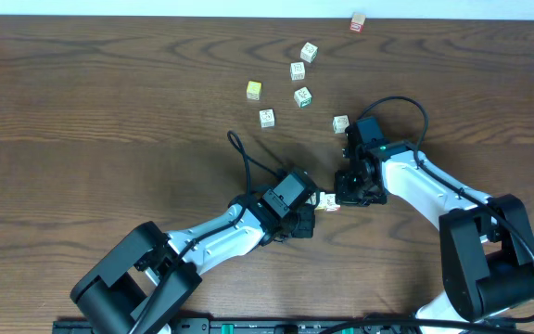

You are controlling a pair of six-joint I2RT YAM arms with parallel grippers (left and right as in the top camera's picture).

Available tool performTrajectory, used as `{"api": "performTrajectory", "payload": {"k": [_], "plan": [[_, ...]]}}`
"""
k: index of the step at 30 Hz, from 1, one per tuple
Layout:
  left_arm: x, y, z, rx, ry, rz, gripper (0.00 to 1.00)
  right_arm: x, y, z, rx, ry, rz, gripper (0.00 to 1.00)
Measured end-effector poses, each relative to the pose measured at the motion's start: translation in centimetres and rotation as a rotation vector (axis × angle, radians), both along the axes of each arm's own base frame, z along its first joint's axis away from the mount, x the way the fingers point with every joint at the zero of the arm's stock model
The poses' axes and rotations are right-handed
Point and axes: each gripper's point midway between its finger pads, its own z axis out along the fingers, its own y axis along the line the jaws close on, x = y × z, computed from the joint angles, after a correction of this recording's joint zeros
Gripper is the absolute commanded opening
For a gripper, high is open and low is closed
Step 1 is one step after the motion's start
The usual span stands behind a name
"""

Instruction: Lift 3 blocks

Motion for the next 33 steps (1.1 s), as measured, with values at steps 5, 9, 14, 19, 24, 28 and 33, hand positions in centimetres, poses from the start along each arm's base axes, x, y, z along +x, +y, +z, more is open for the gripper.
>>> {"api": "performTrajectory", "payload": {"k": [5, 9, 14, 19, 24, 28, 33], "plan": [[0.1, 0.0, 0.0, -0.002, -0.003, 0.000, 0.08, 0.0, 0.0, 0.0, 0.000, 0.000, 0.000, 0.01], [0.1, 0.0, 0.0, -0.001, -0.005, -0.003, 0.08, 0.0, 0.0, 0.0, 0.000, 0.000, 0.000, 0.01], [0.2, 0.1, 0.0, 0.009, -0.023, -0.017, 0.08, 0.0, 0.0, 0.0, 0.000, 0.000, 0.000, 0.01], [0.4, 0.2, 0.0, 0.023, -0.045, -0.035, 0.07, 0.0, 0.0, 0.0, 0.000, 0.000, 0.000, 0.01], [0.6, 0.3, -0.1, 0.031, -0.056, -0.034, 0.07, 0.0, 0.0, 0.0, 0.000, 0.000, 0.000, 0.01], [0.7, 0.4, -0.1, 0.036, -0.062, -0.031, 0.08, 0.0, 0.0, 0.0, 0.000, 0.000, 0.000, 0.01], [1.1, 0.2, 0.1, 0.026, -0.081, -0.033, 0.07, 0.0, 0.0, 0.0, 0.000, 0.000, 0.000, 0.01]]}}
